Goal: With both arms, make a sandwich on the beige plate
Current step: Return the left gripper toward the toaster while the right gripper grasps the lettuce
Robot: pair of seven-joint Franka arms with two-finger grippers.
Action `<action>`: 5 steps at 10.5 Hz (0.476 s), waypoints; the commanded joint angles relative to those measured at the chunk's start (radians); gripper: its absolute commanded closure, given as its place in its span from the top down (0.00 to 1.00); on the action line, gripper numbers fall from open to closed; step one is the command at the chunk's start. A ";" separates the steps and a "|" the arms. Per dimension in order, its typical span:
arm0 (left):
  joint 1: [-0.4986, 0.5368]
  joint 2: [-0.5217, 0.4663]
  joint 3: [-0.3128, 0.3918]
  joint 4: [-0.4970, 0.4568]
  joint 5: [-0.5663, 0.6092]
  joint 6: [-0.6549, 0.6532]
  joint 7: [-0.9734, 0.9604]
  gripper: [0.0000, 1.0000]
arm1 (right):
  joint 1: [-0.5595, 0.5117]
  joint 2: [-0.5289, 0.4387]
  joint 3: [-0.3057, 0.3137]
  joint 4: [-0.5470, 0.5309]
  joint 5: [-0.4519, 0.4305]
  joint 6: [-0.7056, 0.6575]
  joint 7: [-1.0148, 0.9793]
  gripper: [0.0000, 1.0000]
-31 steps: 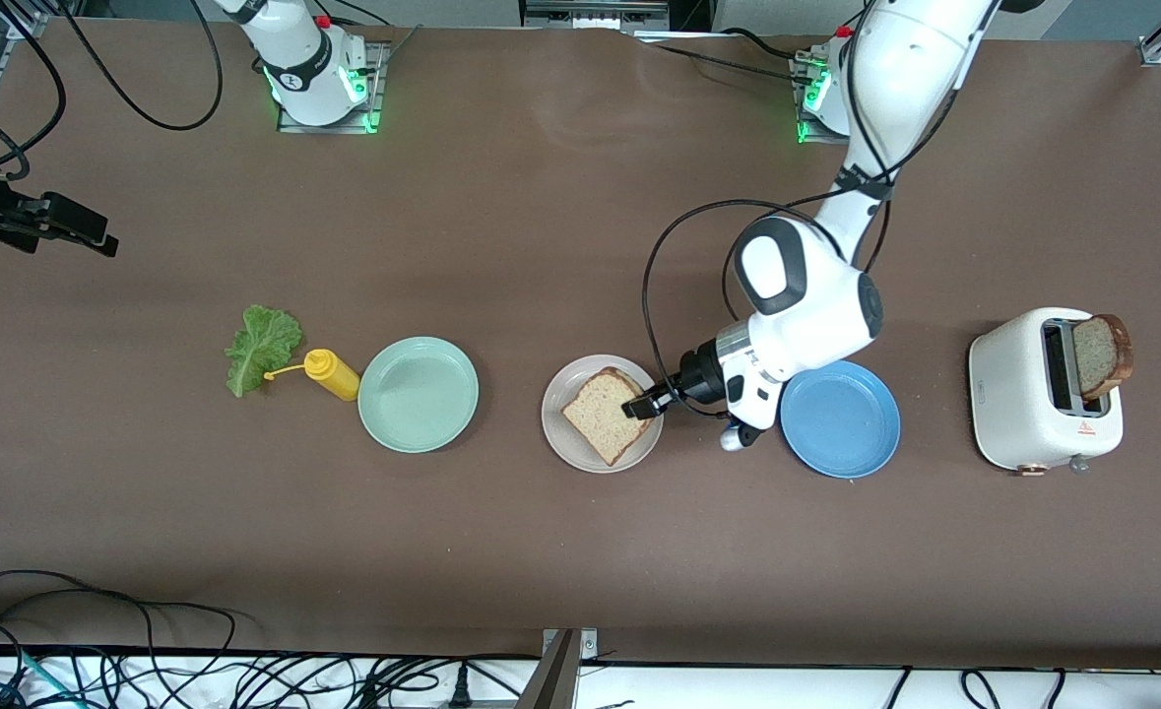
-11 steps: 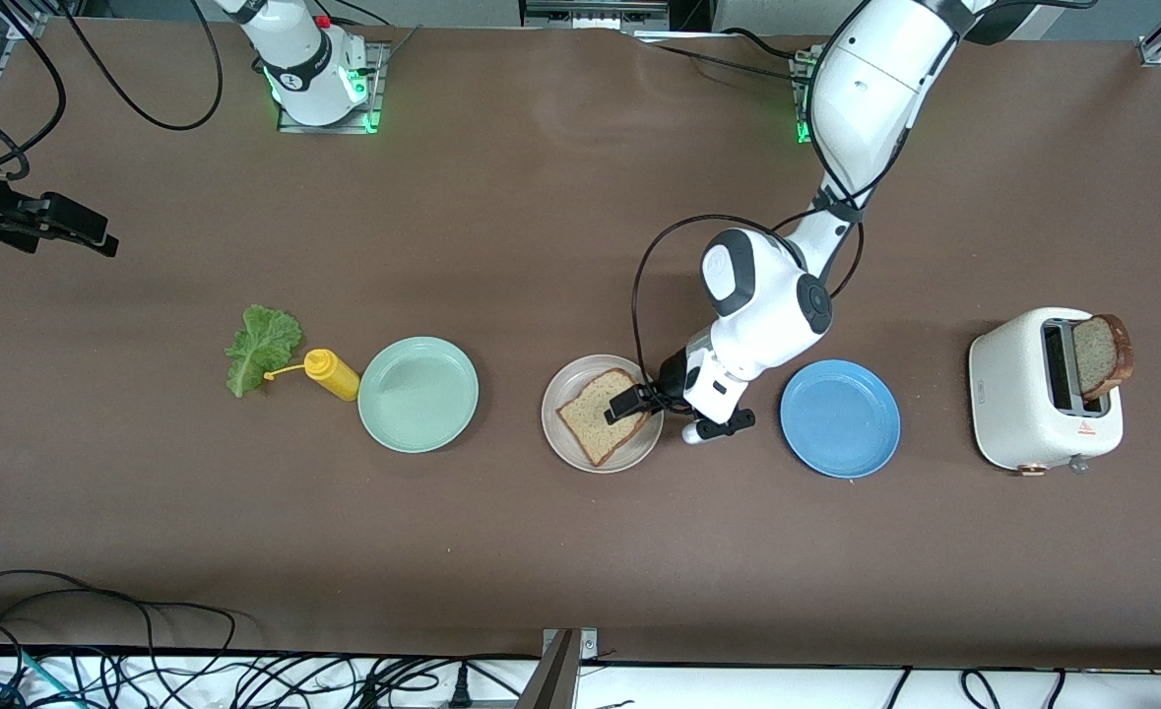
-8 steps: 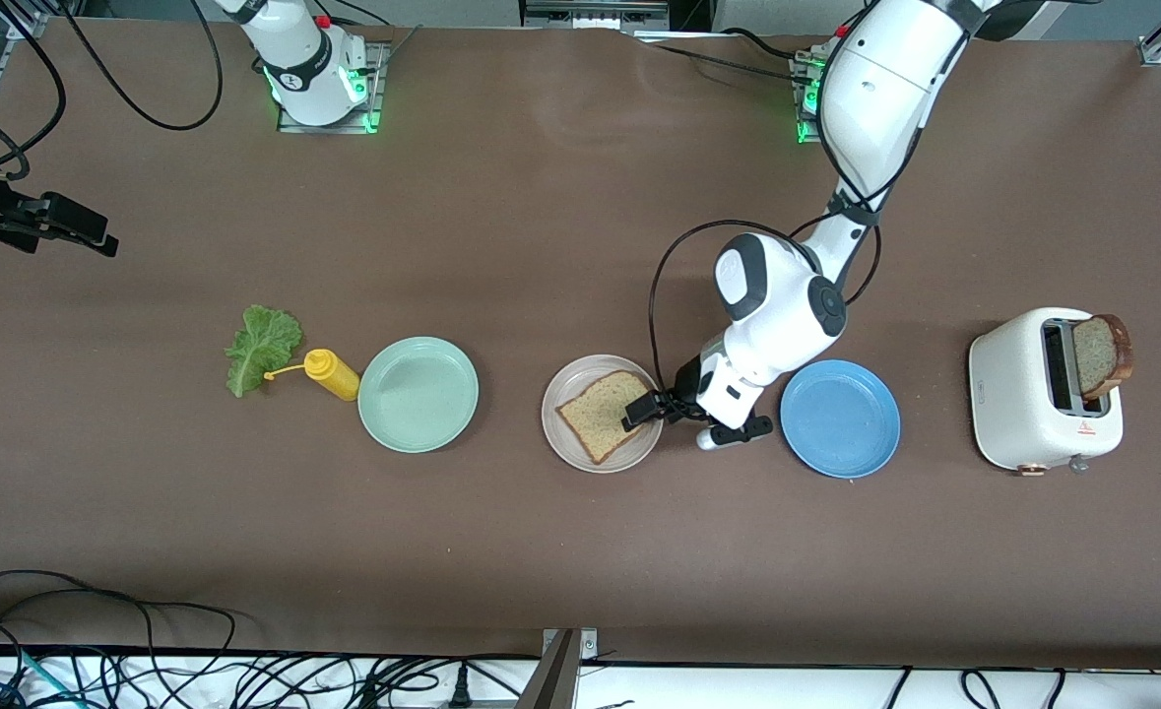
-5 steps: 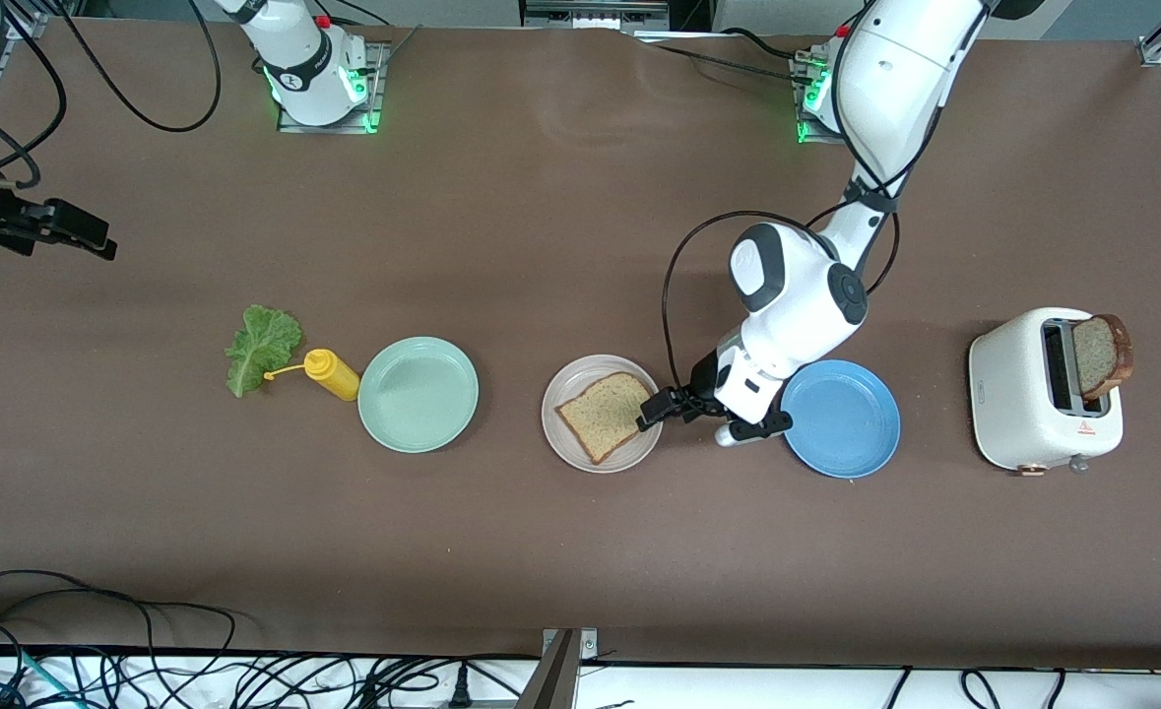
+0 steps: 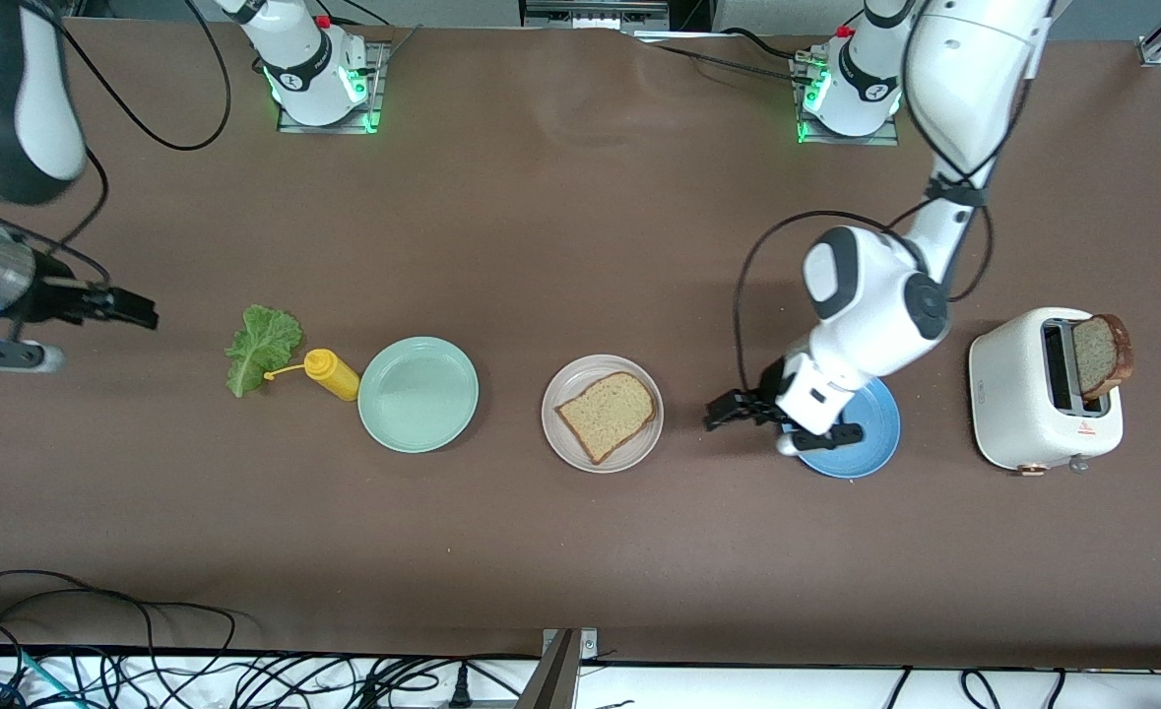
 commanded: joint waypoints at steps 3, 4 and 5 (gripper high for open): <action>0.058 -0.097 0.087 -0.041 0.216 -0.169 0.011 1.00 | 0.011 0.010 0.019 -0.348 0.000 0.435 0.193 1.00; 0.062 -0.110 0.103 -0.041 0.292 -0.202 0.013 1.00 | 0.012 0.056 0.024 -0.409 0.000 0.579 0.208 1.00; 0.097 -0.122 0.104 -0.041 0.360 -0.233 0.015 1.00 | 0.015 0.099 0.024 -0.443 0.000 0.673 0.207 1.00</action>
